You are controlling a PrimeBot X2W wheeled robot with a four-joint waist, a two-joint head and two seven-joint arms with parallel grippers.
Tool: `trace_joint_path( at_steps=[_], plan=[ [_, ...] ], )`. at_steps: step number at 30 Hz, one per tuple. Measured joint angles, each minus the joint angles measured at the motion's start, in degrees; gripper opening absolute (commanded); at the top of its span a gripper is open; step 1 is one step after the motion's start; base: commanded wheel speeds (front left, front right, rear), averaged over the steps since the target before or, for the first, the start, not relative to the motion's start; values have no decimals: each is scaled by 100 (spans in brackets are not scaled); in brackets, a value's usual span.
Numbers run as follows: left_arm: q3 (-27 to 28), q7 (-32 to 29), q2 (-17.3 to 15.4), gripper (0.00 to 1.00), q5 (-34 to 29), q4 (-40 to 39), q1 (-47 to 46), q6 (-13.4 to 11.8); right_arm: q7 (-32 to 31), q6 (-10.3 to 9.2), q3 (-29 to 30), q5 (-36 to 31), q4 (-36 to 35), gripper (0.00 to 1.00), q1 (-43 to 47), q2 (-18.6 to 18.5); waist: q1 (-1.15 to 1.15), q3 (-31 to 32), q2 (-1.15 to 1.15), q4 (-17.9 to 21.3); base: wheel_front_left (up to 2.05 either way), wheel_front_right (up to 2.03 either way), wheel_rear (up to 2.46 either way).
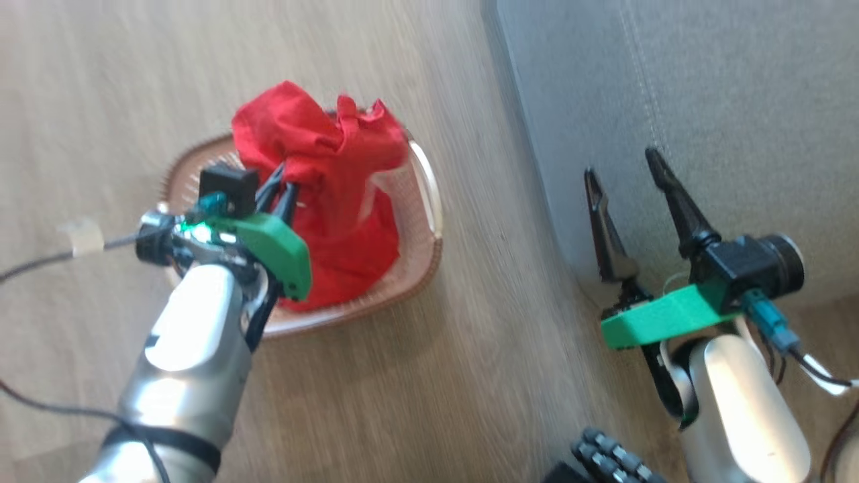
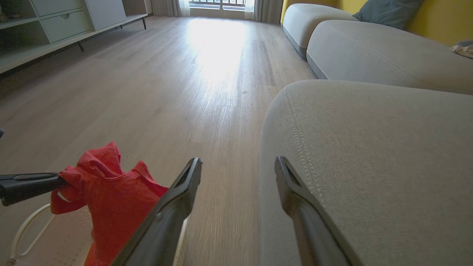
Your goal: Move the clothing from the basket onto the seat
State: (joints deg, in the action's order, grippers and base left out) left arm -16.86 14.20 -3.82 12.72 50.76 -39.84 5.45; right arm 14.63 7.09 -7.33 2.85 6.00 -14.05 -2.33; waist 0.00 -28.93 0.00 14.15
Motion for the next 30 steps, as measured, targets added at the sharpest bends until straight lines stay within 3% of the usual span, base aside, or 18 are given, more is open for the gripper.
trace_joint_path(
  at_steps=[14,26,30],
  plan=[
    [944,1,154,0,519,-2042,1507,196,0,0,122,-143,278,100,688,-2,0,1590,0,-514,0,0,0],
    [1173,7,159,0,1274,-3673,2116,188,0,0,102,-136,422,100,1190,-3,-1,2650,0,-859,0,0,0],
    [1112,9,159,0,1540,-4398,2113,43,0,0,164,-138,438,100,1307,-3,0,2819,0,-997,0,0,0]
  ],
)
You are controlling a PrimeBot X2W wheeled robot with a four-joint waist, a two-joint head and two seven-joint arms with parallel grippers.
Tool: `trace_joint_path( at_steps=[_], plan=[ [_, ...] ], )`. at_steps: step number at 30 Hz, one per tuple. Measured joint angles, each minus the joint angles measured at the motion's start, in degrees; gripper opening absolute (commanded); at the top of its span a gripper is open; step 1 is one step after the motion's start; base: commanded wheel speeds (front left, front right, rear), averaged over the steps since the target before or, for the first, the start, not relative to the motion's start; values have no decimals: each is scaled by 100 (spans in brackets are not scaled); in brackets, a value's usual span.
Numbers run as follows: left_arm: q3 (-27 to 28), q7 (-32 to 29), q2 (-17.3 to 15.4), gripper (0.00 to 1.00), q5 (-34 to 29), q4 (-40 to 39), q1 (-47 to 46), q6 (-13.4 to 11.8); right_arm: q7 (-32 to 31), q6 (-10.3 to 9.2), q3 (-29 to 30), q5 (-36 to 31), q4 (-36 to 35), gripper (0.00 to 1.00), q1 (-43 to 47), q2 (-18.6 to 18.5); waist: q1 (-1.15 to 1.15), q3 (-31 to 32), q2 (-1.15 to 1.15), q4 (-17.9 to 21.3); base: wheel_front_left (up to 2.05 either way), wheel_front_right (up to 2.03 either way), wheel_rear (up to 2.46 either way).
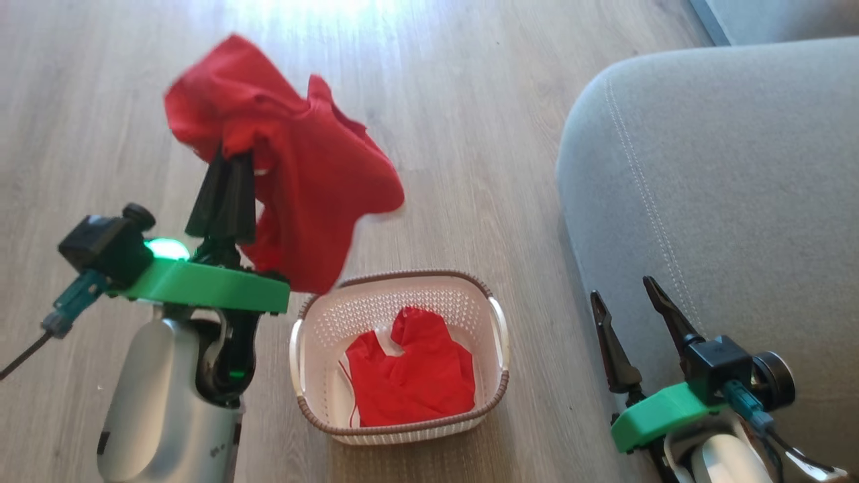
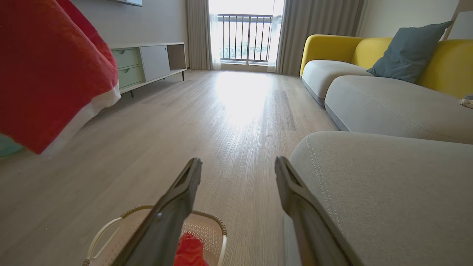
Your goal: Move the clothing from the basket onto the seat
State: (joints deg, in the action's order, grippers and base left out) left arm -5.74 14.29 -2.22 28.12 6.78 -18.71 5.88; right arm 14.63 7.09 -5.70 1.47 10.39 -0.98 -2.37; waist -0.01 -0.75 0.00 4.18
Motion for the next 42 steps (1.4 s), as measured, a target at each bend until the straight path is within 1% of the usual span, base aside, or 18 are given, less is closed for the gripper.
trace_joint_path(
  at_steps=[3,6,12,17,20,27,31,36,42],
  plan=[
    [-183,41,-2,0,47,-452,-1,-87,0,0,20,0,-2,100,56,0,0,74,0,-72,0,0,0],
    [-478,42,-2,0,-35,-693,2,-102,0,0,20,1,-34,100,55,0,0,123,0,-103,0,0,0],
    [-1316,42,-2,0,-291,-867,160,-93,0,0,15,2,-80,100,64,0,0,185,0,-112,0,0,0],
    [-1894,42,-18,0,-246,-906,509,-77,0,0,15,2,-85,100,133,0,0,213,0,-99,0,0,0],
    [-2127,42,-19,0,-200,-893,554,-77,0,0,25,2,-86,100,197,0,0,225,0,-114,0,0,0],
    [-2260,42,-25,0,-178,-880,554,-108,0,0,42,11,-86,100,196,0,0,255,0,-96,0,0,0],
    [-2258,42,-25,0,-137,-855,553,-154,0,0,27,11,-86,100,194,0,0,263,0,-82,0,0,0],
    [-2217,42,-26,0,-20,-786,553,-162,0,0,18,11,-86,100,191,0,0,266,0,-54,0,0,0],
    [-2192,42,-26,0,-20,-754,552,-162,0,0,12,71,-107,100,191,0,0,274,0,-37,0,0,0]
  ],
)
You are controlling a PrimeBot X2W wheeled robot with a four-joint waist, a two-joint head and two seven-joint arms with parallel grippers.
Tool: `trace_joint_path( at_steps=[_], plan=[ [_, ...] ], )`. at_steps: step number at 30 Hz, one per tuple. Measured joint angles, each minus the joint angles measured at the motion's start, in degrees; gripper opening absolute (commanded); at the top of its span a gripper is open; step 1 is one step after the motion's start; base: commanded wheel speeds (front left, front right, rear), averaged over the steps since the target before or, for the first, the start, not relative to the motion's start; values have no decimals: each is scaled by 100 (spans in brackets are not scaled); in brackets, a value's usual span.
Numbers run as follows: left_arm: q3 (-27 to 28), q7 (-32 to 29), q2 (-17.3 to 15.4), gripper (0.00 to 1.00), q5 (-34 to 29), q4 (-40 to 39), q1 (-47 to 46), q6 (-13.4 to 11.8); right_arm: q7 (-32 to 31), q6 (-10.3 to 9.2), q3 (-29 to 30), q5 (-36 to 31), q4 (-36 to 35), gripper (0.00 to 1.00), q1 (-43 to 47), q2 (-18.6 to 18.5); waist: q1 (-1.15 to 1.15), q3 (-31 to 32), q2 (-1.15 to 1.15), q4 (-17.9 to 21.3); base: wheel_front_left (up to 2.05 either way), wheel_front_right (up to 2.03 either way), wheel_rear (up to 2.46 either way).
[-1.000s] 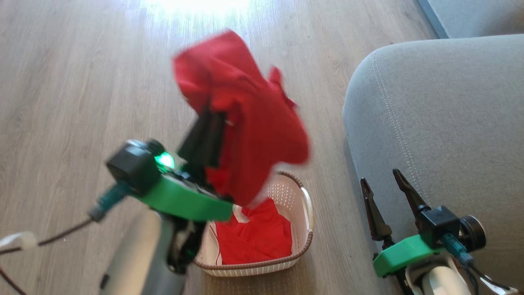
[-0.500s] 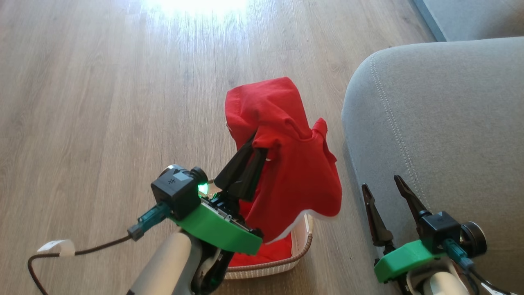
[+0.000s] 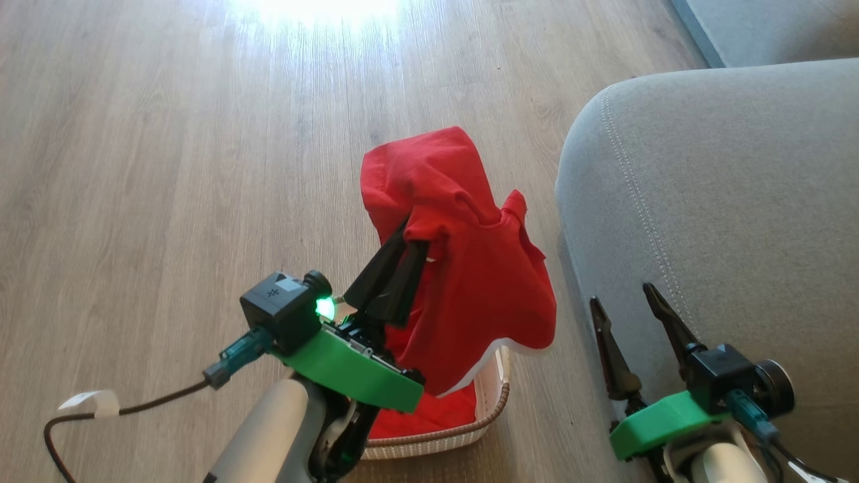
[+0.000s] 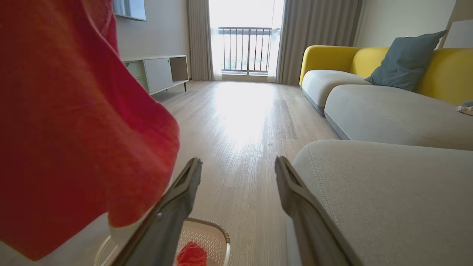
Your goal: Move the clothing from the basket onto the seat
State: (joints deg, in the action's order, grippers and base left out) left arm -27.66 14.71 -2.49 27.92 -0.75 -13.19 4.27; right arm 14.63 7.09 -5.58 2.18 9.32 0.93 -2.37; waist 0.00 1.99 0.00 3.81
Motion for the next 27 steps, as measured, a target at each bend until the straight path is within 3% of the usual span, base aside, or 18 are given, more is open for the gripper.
trace_joint_path(
  at_steps=[5,8,13,27],
  plan=[
    [23,0,0,0,8,48,-1,0,0,0,-255,82,-278,100,-4,0,0,9,0,15,0,0,0],
    [35,0,0,0,36,108,-1,0,0,-1,-853,-45,-511,100,-4,-22,0,4,0,20,0,0,0],
    [44,0,0,0,82,198,-1,2,0,0,-1536,243,-861,100,-4,-423,0,-10,0,19,0,0,0],
    [-254,0,-2,0,-23,363,-8,116,0,0,-2165,716,-637,100,-389,-982,0,-76,0,-48,0,0,0]
  ],
)
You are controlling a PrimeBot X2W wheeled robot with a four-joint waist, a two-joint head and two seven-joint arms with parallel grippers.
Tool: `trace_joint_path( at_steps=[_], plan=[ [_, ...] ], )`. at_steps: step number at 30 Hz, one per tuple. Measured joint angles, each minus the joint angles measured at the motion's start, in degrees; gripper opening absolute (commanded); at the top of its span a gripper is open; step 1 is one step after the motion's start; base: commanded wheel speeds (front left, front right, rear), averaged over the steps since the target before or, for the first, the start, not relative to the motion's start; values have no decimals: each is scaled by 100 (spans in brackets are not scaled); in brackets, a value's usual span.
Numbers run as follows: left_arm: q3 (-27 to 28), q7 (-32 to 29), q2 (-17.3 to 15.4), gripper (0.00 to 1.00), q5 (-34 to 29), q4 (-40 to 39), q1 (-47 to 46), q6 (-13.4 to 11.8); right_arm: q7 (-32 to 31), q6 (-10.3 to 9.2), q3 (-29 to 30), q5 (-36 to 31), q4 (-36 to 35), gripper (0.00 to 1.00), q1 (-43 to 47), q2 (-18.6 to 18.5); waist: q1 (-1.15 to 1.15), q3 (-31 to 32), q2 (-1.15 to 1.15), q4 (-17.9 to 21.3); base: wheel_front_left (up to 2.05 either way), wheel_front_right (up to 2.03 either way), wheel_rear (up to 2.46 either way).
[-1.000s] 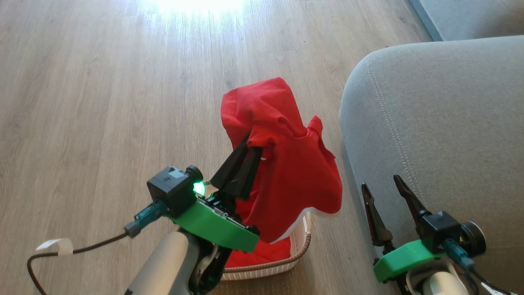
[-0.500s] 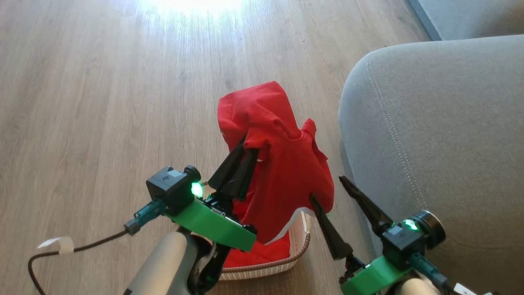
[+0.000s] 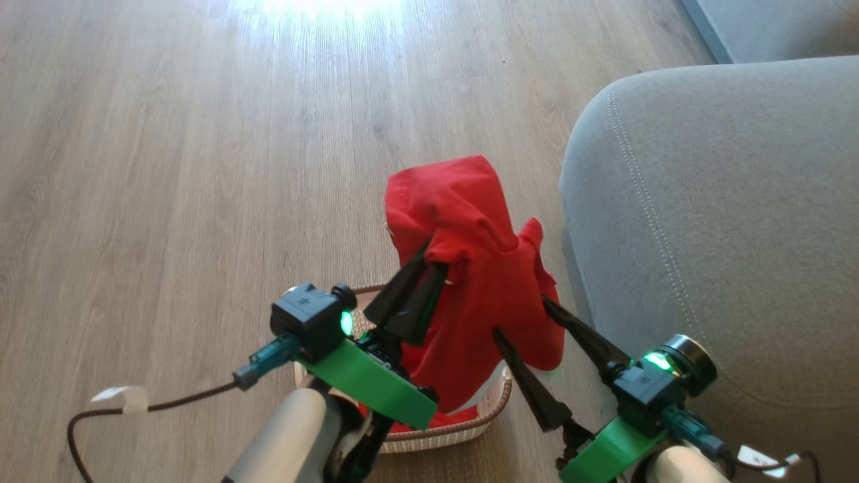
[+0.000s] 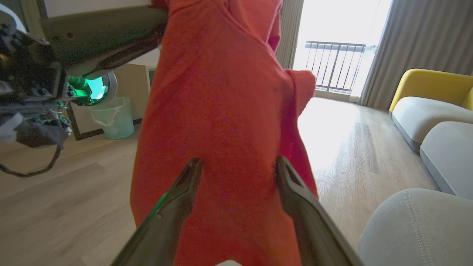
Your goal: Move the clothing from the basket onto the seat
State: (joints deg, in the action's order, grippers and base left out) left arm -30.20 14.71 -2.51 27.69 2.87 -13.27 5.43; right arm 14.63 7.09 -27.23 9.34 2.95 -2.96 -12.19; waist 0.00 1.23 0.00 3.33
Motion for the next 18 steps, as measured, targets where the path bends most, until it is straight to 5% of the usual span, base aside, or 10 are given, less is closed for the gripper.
trace_joint_path(
  at_steps=[7,18],
  plan=[
    [-277,0,-9,0,-104,57,-21,52,0,0,-415,126,240,100,-419,-307,0,-57,0,-56,0,0,0],
    [-609,0,-22,0,-96,123,-79,102,0,0,-873,190,645,100,-942,-233,0,-68,0,-140,0,0,0]
  ],
)
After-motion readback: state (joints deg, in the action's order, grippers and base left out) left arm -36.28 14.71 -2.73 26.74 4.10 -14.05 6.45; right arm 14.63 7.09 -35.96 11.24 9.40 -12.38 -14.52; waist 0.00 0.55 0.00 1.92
